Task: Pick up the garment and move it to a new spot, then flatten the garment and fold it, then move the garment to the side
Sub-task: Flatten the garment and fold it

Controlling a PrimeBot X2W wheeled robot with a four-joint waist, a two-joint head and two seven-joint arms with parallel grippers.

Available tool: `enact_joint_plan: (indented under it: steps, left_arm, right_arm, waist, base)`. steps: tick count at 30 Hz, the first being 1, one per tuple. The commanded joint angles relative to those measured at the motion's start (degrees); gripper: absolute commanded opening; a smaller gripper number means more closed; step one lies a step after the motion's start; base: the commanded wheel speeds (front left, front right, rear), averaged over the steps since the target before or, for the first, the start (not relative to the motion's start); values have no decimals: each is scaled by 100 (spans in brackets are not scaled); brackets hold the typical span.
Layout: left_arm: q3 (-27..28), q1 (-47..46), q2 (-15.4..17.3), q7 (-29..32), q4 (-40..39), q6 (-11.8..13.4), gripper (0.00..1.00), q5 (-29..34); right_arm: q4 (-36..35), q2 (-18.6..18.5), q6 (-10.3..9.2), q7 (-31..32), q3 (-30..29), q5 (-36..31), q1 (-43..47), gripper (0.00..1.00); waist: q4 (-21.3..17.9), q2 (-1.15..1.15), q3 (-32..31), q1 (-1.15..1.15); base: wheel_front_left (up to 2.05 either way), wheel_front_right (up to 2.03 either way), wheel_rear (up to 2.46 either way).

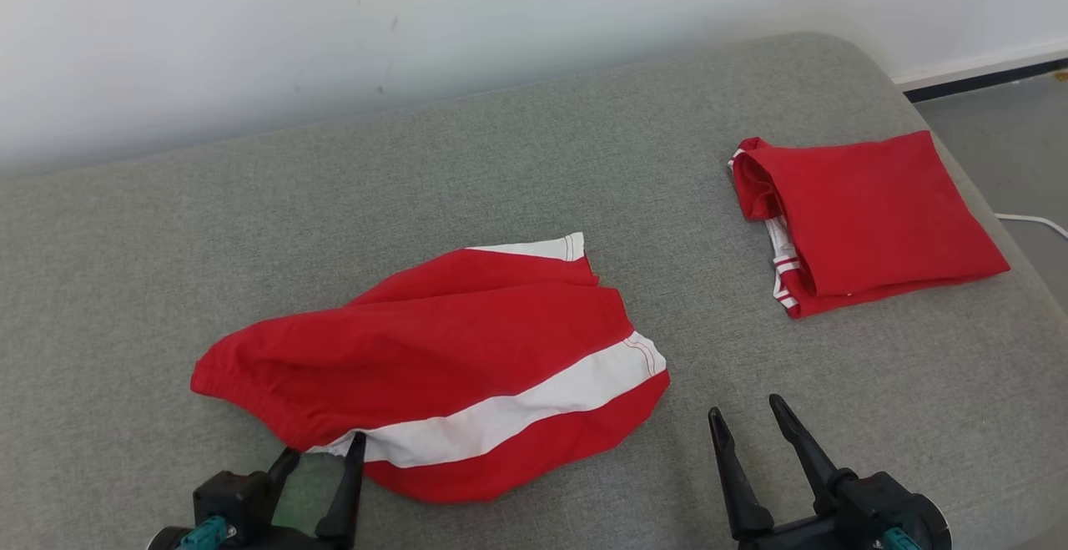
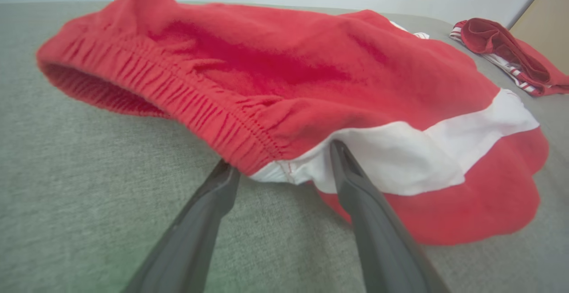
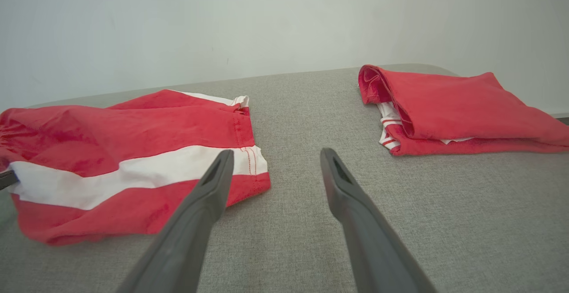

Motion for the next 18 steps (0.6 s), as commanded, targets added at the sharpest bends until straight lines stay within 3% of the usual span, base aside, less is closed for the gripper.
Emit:
enact_joint_plan:
  steps: [1,12,13,14,18]
  left_arm:
    - [-61,-16,53,-18,11,6,100,-59]
    - [-587,64,363,-18,-217,6,100,-562]
    - [-647,45,391,-18,-257,6,78,-603]
    - [-774,15,435,-18,-299,6,0,-713]
    - [-910,-32,504,-18,-318,6,0,-820]
  right_arm:
    - [6,-13,-17,1,-7,31,-23,100]
    - [-4,-13,-17,1,-6,35,-4,100]
    - [-3,-13,-17,1,-5,38,-6,100]
    - [5,-13,-17,1,10,41,-17,100]
    - [4,-13,-17,1,19,35,-33,100]
  waist:
    - [-6,0,-2,0]
    - [56,0,-19,0]
    - [59,0,-20,0]
    - [58,0,-24,0]
    - [38,0,-32,0]
  base:
    - [0,0,0]
    - [0,0,0]
    - [0,0,0]
    - [0,0,0]
    - [0,0,0]
